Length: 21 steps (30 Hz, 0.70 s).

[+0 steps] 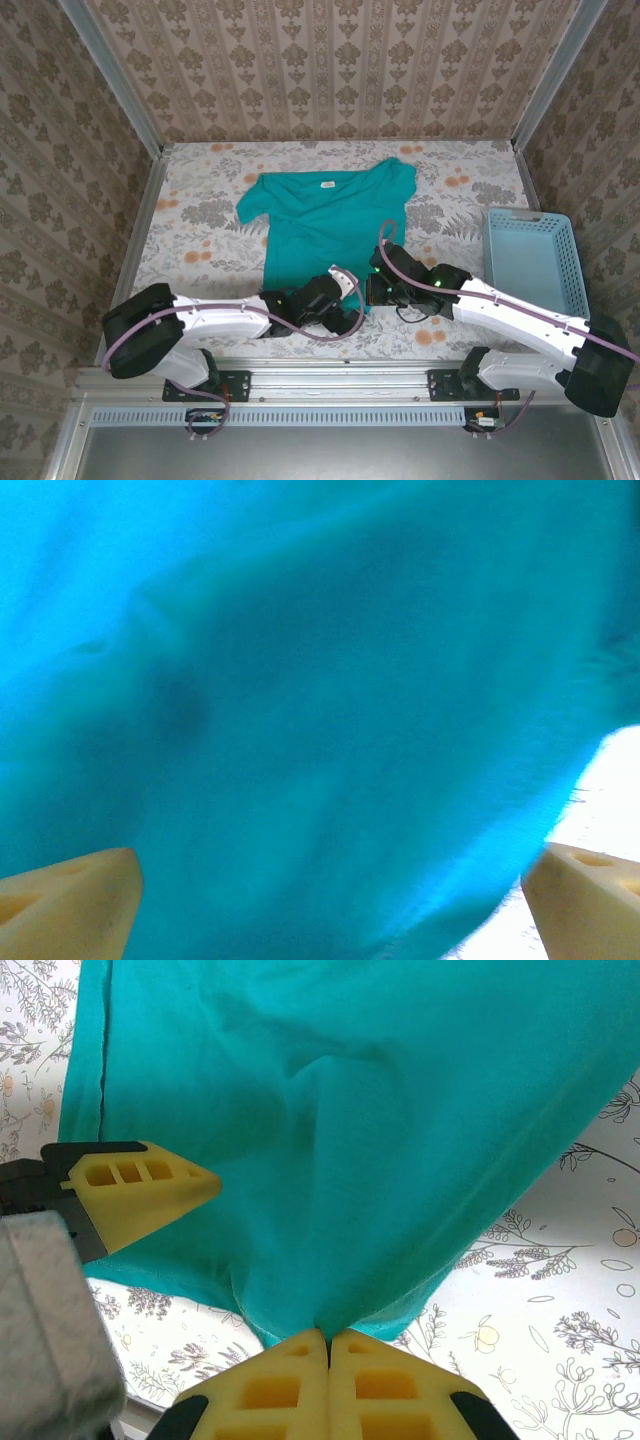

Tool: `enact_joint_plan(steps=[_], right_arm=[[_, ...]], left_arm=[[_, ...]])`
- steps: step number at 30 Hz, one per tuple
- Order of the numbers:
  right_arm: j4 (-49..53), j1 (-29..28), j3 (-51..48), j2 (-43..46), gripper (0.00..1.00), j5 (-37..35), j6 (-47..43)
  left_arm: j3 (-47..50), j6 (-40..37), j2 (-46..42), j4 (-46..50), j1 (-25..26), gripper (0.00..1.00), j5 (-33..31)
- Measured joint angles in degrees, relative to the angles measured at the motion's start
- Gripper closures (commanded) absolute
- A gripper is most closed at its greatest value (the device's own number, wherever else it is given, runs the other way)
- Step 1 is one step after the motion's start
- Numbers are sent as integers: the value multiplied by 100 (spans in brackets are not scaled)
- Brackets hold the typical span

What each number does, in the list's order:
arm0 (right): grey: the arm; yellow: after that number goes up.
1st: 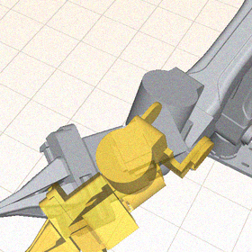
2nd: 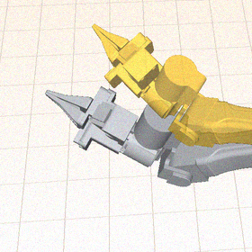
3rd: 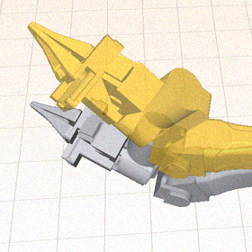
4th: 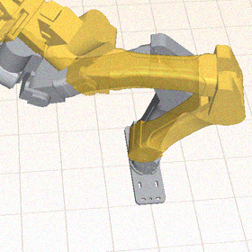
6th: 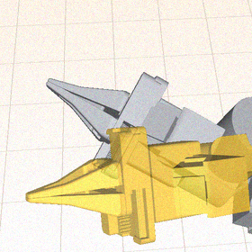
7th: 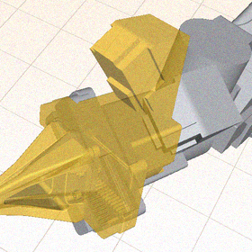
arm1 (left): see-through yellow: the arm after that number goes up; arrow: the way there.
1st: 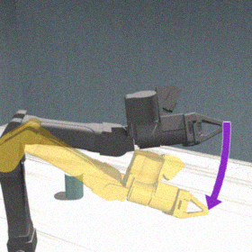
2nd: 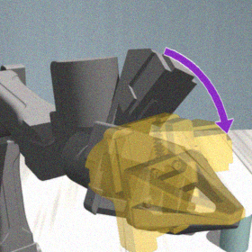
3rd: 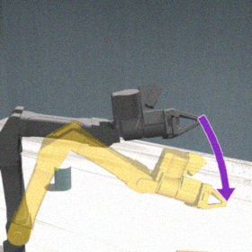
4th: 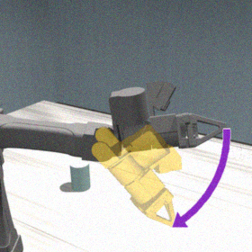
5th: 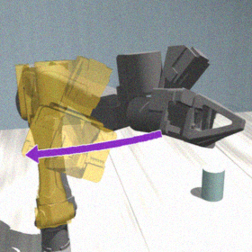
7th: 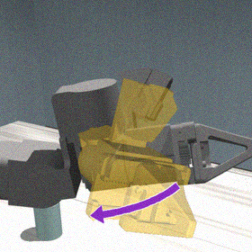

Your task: Fold the inside-out t-shirt

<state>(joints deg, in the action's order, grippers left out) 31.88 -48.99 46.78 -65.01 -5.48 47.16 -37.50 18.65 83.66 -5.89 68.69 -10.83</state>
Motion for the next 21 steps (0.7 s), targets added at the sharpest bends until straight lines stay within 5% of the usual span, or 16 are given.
enact_joint_plan(steps=[12, 21], right_arm=[[192, 140, 9, -103, 98, -186, 96], [273, 140, 101, -448, 98, -227, 57]], left_arm=[[-9, -26, -426, 153, 2, 41, -772], [-11, -59, -382, 157, 2, 50, -820]])
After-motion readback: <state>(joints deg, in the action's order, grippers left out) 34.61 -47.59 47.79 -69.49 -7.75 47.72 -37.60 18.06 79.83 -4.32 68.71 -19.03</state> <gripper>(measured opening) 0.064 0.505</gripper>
